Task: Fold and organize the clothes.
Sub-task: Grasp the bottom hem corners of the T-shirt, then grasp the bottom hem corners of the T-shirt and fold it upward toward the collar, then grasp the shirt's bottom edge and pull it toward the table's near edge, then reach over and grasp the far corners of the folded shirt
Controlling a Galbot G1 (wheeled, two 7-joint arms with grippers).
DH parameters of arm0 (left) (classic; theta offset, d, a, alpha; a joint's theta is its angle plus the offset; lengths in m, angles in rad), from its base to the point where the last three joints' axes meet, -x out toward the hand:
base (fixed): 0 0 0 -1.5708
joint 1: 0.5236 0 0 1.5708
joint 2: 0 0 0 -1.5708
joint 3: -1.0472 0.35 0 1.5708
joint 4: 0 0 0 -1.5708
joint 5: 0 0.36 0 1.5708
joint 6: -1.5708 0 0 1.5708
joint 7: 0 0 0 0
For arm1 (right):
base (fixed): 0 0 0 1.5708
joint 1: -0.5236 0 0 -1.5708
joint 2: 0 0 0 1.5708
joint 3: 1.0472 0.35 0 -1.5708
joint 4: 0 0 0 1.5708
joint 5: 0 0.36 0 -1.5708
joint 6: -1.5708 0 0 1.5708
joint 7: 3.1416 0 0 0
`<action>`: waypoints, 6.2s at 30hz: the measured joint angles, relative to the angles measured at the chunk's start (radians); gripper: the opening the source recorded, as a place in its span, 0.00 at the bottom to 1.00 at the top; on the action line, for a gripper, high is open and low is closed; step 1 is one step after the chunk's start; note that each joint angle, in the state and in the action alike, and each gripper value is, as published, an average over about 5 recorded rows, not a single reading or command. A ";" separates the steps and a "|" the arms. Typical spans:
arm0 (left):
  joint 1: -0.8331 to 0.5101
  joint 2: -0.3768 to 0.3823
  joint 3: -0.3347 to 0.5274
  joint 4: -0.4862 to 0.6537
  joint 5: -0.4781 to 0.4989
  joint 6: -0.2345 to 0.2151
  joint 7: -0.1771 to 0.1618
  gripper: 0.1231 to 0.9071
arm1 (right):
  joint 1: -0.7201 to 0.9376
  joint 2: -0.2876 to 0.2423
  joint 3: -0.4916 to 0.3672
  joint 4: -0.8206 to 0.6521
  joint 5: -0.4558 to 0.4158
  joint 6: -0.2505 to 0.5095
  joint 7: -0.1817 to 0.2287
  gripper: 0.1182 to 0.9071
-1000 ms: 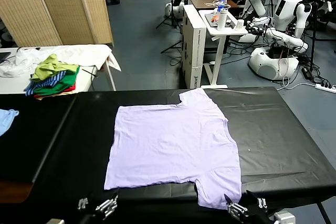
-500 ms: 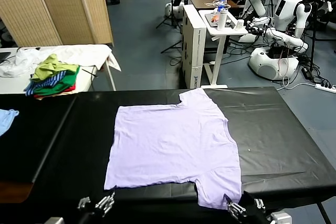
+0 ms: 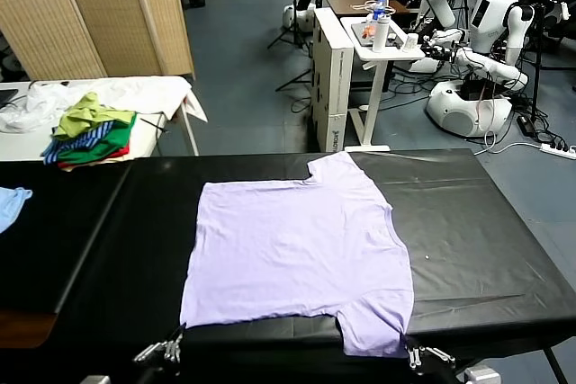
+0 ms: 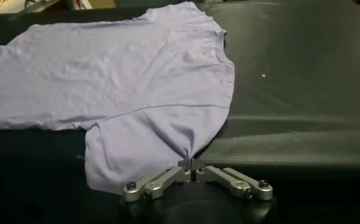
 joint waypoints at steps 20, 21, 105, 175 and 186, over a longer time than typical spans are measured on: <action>-0.107 -0.053 0.014 -0.012 -0.034 -0.094 -0.015 0.03 | 0.365 -0.072 -0.074 -0.162 0.127 0.118 -0.026 0.03; -0.121 -0.054 0.018 -0.006 -0.034 -0.095 -0.016 0.03 | 0.397 -0.073 -0.089 -0.183 0.127 0.118 -0.023 0.03; -0.354 0.013 0.079 0.213 -0.004 -0.025 -0.067 0.33 | 0.527 -0.122 -0.091 -0.343 0.118 -0.016 -0.083 0.28; -0.259 0.089 -0.081 -0.036 -0.294 0.255 -0.199 1.00 | 0.736 -0.217 -0.135 -0.273 0.340 -0.148 0.042 1.00; -0.566 0.221 0.001 0.157 -0.487 0.305 -0.191 1.00 | 1.180 -0.167 -0.419 -0.624 0.340 -0.154 0.010 1.00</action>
